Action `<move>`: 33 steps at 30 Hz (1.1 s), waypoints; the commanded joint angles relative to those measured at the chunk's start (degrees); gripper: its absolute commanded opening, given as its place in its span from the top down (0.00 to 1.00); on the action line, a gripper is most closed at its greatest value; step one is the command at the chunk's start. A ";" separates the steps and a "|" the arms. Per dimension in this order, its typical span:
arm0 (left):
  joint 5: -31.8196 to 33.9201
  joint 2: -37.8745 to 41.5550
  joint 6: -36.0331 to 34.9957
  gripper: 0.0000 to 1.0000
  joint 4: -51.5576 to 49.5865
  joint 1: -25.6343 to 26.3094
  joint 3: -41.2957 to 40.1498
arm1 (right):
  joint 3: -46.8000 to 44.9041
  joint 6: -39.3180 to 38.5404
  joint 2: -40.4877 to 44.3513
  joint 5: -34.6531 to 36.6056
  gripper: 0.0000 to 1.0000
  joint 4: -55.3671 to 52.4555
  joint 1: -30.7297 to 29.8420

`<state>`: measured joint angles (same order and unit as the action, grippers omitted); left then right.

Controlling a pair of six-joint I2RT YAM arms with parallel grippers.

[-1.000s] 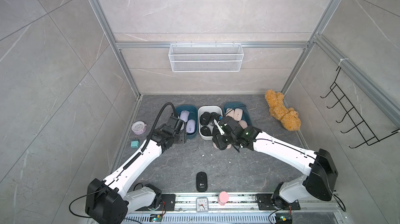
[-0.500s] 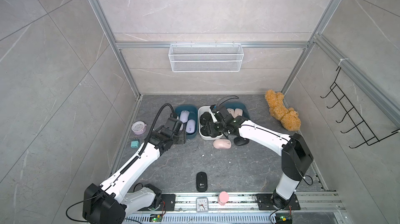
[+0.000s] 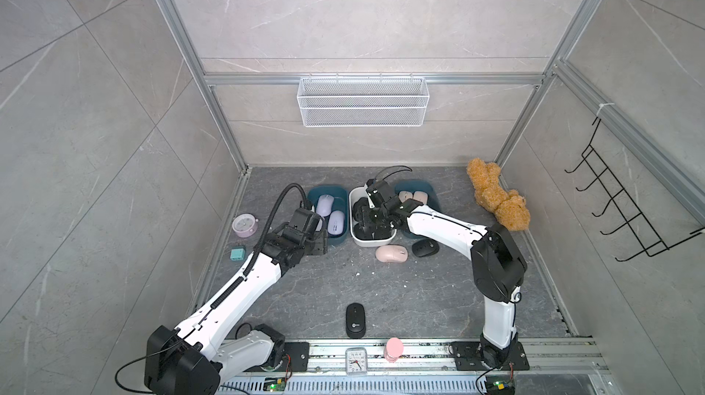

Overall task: Place the mice by color into the storage box
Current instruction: Place the mouse in the storage box.

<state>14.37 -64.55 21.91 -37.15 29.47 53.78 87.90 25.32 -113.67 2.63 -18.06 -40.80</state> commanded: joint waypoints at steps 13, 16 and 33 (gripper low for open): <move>-1.64 -0.36 0.82 0.29 2.84 -0.22 -0.73 | 3.25 3.41 -6.01 1.05 0.43 1.89 0.45; -1.65 -0.49 0.99 0.29 3.01 -0.21 -1.09 | 3.40 3.59 -6.60 0.81 0.42 1.97 0.45; -2.22 -0.27 1.47 0.29 2.94 -0.21 -1.31 | 5.73 4.03 -8.04 0.43 0.20 -0.13 0.62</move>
<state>12.91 -65.08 22.55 -35.48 29.47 52.56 92.01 28.99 -121.58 3.18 -16.91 -40.45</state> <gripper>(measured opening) 0.712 0.790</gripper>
